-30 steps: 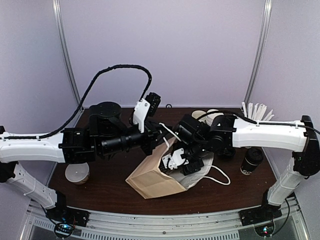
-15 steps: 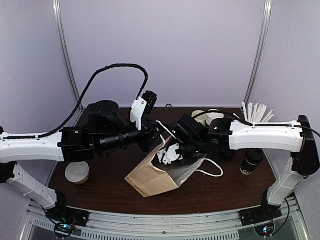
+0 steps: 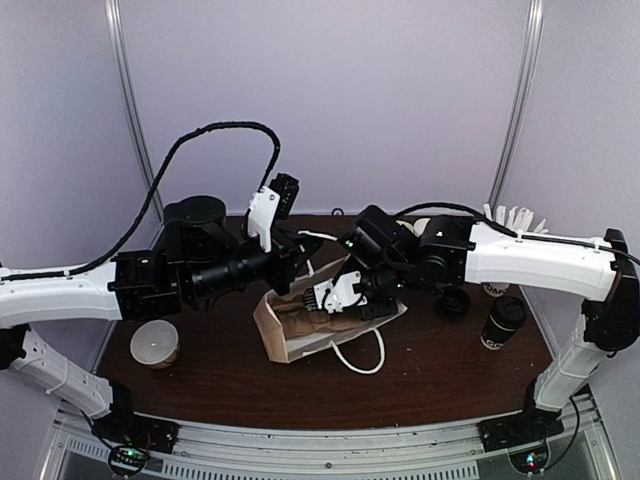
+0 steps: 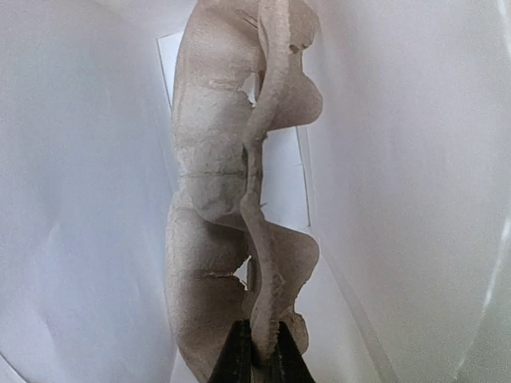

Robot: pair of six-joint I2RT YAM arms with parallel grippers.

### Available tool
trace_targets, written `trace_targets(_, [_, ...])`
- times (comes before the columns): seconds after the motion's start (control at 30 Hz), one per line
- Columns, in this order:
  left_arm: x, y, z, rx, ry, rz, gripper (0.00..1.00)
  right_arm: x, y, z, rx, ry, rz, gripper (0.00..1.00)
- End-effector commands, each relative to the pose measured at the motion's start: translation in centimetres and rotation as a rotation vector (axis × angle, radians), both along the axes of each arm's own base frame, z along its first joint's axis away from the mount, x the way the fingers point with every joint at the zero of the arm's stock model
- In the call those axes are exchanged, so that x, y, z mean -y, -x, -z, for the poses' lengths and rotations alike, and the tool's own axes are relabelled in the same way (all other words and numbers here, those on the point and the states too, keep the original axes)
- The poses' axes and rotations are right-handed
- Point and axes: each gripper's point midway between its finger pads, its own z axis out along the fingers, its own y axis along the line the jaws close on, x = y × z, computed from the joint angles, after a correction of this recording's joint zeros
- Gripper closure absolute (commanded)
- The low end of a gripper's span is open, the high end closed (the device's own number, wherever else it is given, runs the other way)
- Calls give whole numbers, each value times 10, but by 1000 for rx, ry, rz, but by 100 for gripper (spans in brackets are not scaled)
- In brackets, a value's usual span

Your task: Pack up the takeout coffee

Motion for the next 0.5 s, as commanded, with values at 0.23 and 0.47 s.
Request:
trace_targets(0.23, [-6, -30, -30, 46, 22, -105, 100, -9, 30, -38, -42, -37, -38, 100])
trace_targets(0.47, [-14, -53, -23, 28, -4, -183, 100, -8, 37, -68, 21, -43, -50, 100])
